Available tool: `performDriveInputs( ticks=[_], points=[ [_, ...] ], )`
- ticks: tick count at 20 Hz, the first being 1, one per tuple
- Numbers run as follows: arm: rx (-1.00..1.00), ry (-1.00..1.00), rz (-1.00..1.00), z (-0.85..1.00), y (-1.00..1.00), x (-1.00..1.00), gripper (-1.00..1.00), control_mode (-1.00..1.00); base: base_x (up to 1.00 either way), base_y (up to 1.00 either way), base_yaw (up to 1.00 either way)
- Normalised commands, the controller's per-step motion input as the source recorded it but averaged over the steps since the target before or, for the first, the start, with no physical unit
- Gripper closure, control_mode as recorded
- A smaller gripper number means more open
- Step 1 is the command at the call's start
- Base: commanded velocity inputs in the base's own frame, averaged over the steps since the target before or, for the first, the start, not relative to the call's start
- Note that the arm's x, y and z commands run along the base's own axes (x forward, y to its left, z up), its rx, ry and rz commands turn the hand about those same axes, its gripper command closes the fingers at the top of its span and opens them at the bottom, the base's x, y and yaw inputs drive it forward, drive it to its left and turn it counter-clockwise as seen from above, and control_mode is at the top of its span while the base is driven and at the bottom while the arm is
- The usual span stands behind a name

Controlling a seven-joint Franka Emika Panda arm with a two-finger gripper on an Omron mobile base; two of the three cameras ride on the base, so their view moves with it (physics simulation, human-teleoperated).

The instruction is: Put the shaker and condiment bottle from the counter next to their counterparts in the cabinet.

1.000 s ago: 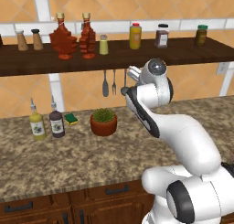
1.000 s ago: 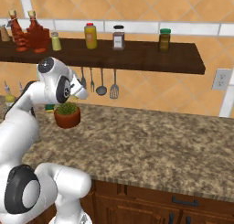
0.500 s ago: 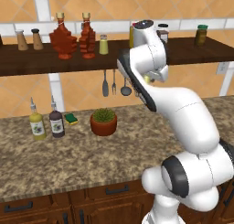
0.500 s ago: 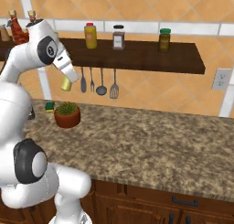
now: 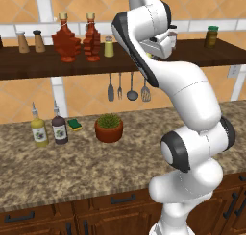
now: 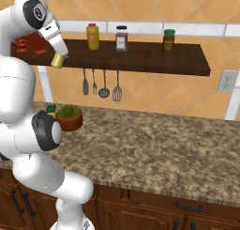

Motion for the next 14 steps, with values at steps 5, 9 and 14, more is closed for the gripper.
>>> performDriveInputs(
  ticks=[5,9,14],
  points=[
    [-0.01,-0.05,-0.01,0.1,0.0,0.87,1.0,-1.0,0.0,0.0,0.0],
    [-0.03,-0.24,-0.06,0.47,0.06,0.87,1.0,-1.0,0.0,0.0,0.0],
    [-0.03,-0.2,-0.04,0.15,0.42,0.15,1.0,-1.0,0.0,0.0,0.0]
  ],
)
